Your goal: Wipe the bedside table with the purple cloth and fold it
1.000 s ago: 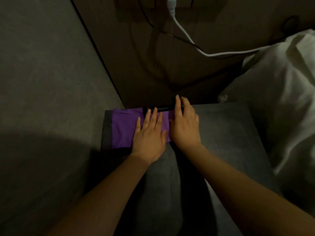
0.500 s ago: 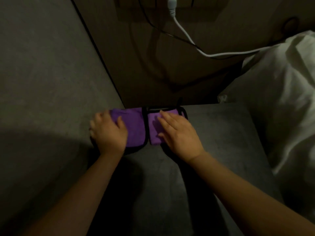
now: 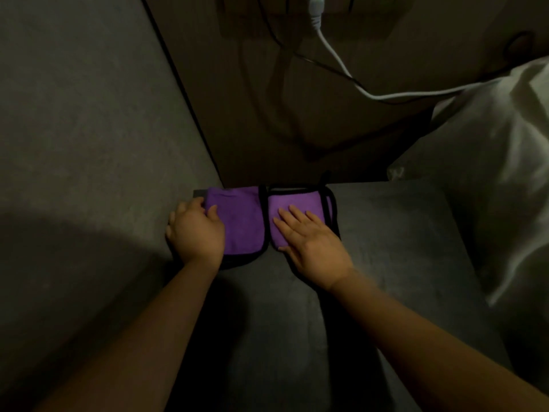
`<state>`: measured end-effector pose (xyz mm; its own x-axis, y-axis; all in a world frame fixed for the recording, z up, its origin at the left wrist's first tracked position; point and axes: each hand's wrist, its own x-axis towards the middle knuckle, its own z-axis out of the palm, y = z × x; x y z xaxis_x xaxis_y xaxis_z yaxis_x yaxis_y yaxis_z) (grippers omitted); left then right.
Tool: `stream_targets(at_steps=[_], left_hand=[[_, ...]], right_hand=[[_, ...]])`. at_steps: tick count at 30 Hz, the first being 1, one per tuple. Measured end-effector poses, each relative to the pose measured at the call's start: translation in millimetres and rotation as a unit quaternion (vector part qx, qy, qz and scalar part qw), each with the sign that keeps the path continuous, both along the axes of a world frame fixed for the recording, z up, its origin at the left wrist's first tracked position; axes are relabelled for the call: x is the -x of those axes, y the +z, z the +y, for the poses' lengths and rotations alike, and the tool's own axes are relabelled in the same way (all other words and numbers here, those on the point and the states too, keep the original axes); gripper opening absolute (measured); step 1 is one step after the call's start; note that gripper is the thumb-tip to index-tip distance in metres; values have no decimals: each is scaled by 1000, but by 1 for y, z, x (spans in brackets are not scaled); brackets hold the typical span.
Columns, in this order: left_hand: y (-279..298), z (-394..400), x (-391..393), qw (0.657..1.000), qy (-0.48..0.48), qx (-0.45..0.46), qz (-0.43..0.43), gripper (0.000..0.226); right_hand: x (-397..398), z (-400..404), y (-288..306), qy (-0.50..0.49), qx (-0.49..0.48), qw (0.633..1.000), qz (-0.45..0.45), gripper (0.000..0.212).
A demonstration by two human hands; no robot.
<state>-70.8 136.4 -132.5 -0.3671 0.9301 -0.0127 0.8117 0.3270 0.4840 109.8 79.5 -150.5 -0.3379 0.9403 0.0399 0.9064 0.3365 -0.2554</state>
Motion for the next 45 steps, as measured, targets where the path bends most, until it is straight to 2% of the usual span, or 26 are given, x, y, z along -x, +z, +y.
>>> stream_targets(at_steps=[6, 12, 18, 20, 23, 26, 29, 32, 36, 39, 42, 45], left_hand=[[3, 2, 4, 999, -38, -20, -21, 28], [-1, 5, 12, 997, -59, -45, 14, 31], [4, -1, 8, 995, -75, -16, 68, 42], [5, -10, 1, 991, -116, -21, 63, 45], [5, -27, -17, 967, -250, 4, 52, 59], [3, -40, -32, 932, -340, 64, 104, 61], [2, -50, -42, 898, -395, 94, 167, 58], [3, -52, -44, 891, -401, 112, 182, 59], [12, -51, -45, 880, -415, 164, 164, 62], [23, -59, -46, 881, -415, 183, 134, 63], [31, -76, -47, 901, -390, 180, 61, 57], [43, -103, -50, 925, -322, 185, -81, 46]], right_hand=[[4, -1, 2, -7, 16, 1000, 3, 51], [15, 2, 5, 3, 22, 1000, 13, 50], [11, 1, 2, 29, 27, 999, -11, 56], [11, -2, 4, 30, 29, 999, -6, 59], [10, -7, 9, 1, 7, 1000, -9, 58], [5, -11, 11, -54, 18, 998, -4, 58], [-2, -14, 7, -51, 40, 998, -16, 64], [-6, -15, 9, -27, 47, 998, -28, 64], [-10, -19, 16, -33, 90, 995, 5, 60], [-10, -33, 22, -45, 89, 993, 69, 48], [-16, -46, 31, -86, 94, 982, 142, 31], [-20, -67, 41, -145, 128, 964, 184, 24]])
